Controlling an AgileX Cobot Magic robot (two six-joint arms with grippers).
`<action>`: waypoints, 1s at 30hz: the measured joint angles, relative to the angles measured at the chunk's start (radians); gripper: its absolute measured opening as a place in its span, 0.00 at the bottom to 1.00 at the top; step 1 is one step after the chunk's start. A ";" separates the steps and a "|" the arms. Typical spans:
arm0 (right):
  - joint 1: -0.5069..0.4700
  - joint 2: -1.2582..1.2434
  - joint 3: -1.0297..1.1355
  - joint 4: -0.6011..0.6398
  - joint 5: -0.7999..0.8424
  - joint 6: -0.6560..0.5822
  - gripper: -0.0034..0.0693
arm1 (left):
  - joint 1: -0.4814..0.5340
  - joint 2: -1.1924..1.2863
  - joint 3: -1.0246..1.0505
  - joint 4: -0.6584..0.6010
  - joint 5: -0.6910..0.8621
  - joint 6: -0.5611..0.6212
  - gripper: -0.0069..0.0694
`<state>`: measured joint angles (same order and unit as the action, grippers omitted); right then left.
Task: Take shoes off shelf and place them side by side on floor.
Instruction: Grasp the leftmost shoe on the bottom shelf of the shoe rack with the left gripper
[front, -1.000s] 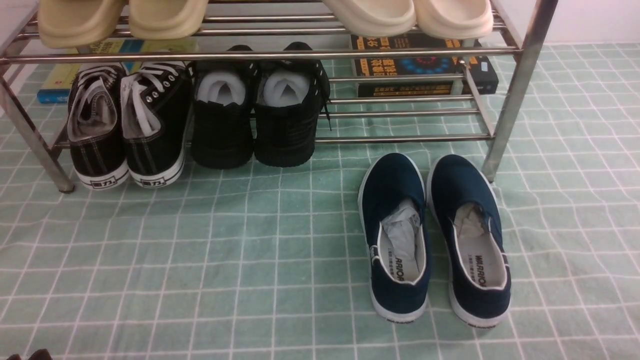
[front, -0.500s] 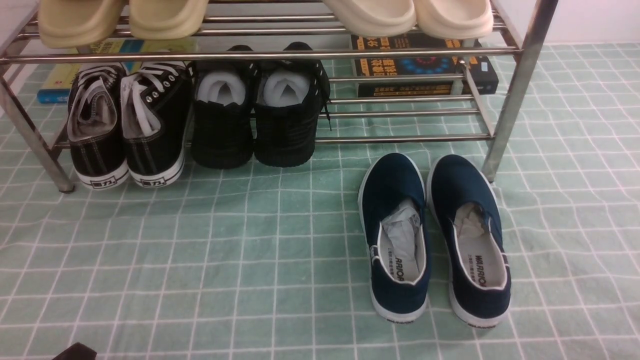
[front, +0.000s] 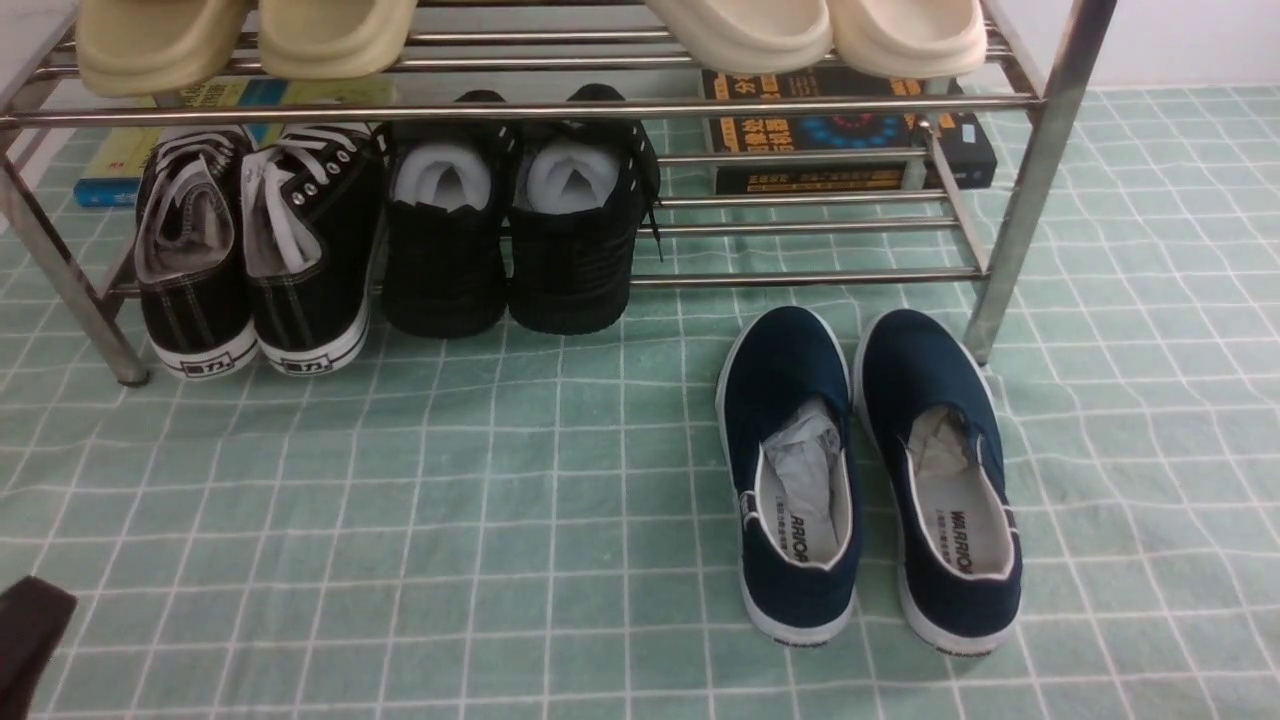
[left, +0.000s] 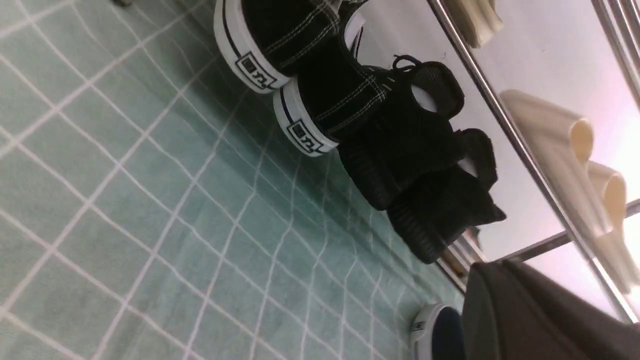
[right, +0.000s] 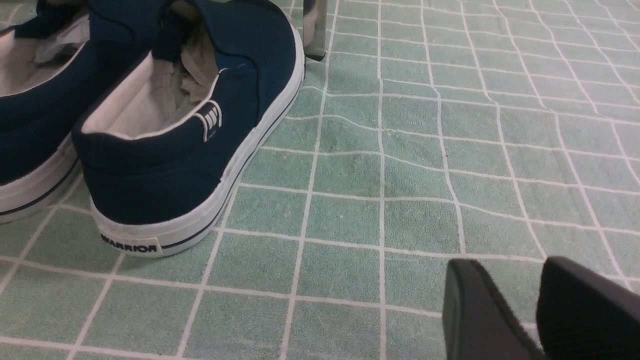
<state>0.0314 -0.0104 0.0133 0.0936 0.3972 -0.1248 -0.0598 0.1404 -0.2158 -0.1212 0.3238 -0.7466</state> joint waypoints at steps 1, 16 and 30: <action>0.000 0.000 0.000 0.000 0.000 0.000 0.35 | 0.000 0.034 -0.029 0.028 0.047 0.000 0.09; 0.000 0.000 0.000 0.000 0.000 0.000 0.36 | 0.003 0.945 -0.749 0.523 0.717 0.124 0.10; 0.000 0.000 0.000 0.000 0.000 0.000 0.36 | 0.241 1.417 -1.228 0.101 0.665 0.409 0.12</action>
<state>0.0314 -0.0104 0.0133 0.0936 0.3972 -0.1248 0.1809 1.5573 -1.4442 -0.0197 0.9886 -0.3372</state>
